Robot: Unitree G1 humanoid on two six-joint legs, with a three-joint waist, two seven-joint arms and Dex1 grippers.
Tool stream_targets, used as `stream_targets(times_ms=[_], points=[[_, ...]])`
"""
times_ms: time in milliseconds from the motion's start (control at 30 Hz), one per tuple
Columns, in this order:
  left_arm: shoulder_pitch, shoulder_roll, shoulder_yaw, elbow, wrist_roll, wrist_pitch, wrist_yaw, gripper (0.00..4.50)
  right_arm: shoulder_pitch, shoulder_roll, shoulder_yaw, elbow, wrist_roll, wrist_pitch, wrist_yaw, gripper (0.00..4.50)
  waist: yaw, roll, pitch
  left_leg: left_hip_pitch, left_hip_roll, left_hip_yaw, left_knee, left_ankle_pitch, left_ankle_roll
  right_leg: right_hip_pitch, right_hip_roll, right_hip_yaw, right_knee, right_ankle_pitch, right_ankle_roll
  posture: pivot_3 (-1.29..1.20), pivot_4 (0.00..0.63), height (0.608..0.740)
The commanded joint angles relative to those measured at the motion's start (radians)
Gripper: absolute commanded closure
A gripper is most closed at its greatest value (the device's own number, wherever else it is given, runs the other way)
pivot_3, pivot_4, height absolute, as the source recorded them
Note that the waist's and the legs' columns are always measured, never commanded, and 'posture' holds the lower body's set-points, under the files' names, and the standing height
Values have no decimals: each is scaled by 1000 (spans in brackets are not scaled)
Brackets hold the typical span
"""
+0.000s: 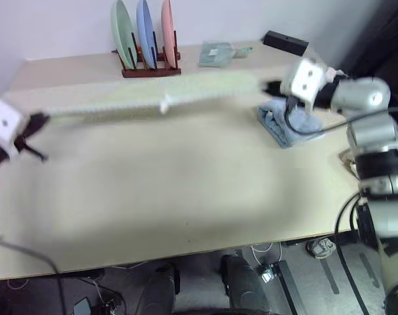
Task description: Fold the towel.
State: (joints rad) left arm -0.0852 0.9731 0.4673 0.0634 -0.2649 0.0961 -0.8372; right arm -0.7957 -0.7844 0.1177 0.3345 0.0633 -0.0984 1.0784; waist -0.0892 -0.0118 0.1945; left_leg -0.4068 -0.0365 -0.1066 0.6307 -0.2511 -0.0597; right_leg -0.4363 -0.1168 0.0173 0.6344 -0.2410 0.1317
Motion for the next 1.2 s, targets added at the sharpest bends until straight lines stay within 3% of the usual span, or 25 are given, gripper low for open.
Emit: stream_targets(times_ms=[33,167,267,433,600,767,1200], points=[[207,22,140,-207,-57,126,-94,4500,163,-114,-70,-271,90,165,78,4461,8,0,0,1,0,0,1,0,0,0,0,1,1,0,0,0,150,740],[429,-9,226,-411,-128,256,-172,4500,344,-243,-131,-466,213,360,172,4461,28,1,1,12,0,3,2,0,0,11,0,2,1,0,-4,0,150,740],[479,-11,256,-465,-156,308,-189,4500,387,-282,-157,-528,253,423,189,4461,45,0,1,24,2,3,4,0,0,25,1,1,-1,-3,-6,0,150,740],[375,17,154,-371,-91,279,-150,4500,319,-235,-107,-453,188,385,147,4461,54,-1,0,30,2,4,3,0,0,32,1,1,-5,-3,-7,0,150,740],[100,-23,-33,-149,27,195,-10,4500,143,-91,2,-195,18,249,22,4461,48,-1,0,31,2,5,2,0,0,31,1,1,-4,0,-8,0,150,740],[-51,-63,-167,48,130,106,65,4500,26,32,60,55,-72,137,-53,4461,44,-1,0,29,2,5,-1,0,0,28,1,1,-4,2,-3,0,150,740],[-109,-115,-233,150,133,79,79,4500,-37,117,71,299,-134,-5,-93,4461,45,-1,0,19,1,4,0,0,0,19,1,1,-3,3,-2,0,150,740]])
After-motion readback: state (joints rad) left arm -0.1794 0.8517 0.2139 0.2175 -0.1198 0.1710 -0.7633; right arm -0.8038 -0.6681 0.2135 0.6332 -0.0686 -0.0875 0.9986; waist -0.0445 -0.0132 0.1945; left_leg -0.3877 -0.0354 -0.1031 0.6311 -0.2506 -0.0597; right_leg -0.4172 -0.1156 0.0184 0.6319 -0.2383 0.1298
